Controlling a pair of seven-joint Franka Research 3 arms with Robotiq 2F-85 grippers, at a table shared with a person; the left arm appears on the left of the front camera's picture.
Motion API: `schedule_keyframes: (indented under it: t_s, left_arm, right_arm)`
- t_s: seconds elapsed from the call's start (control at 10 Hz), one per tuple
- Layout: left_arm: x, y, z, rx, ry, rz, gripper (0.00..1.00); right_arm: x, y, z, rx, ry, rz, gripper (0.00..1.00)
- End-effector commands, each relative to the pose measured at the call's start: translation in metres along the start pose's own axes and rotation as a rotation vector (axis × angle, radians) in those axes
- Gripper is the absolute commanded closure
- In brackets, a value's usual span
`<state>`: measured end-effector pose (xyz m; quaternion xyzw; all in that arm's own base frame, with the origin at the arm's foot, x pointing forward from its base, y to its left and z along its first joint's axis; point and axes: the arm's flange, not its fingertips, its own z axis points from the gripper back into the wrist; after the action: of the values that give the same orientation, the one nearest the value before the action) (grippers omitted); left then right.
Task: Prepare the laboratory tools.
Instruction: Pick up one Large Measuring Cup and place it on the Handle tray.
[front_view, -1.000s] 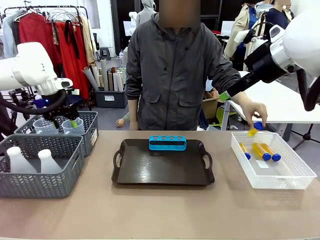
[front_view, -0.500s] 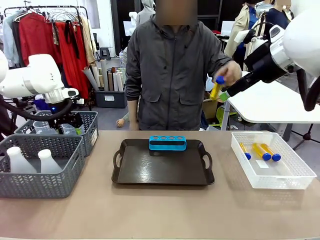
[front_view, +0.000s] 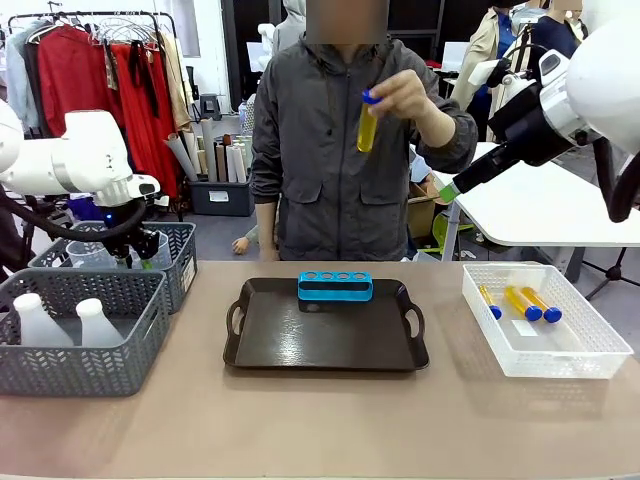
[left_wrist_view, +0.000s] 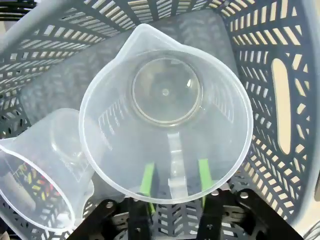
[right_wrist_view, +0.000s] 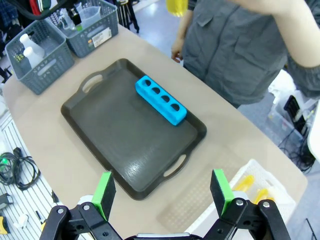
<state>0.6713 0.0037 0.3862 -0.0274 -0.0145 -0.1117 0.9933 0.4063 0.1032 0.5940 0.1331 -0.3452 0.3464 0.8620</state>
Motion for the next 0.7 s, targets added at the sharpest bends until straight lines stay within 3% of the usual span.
schedule_keyframes:
  t_s: [0.0,0.3,0.6]
  left_arm:
    - [-0.008,-0.006,0.008,0.008,0.003,0.027,1.0]
    - [-0.02,-0.015,0.034,0.011,-0.026,0.008,1.0]
    - [-0.036,-0.033,0.088,-0.007,-0.1,-0.059,1.0]
  right_arm:
    - [0.002,0.0,0.0,0.007,-0.004,-0.01,0.0]
    - [0.002,0.0,0.0,0.007,-0.004,-0.01,0.0]
    - [0.002,0.0,0.0,0.007,-0.004,-0.01,0.0]
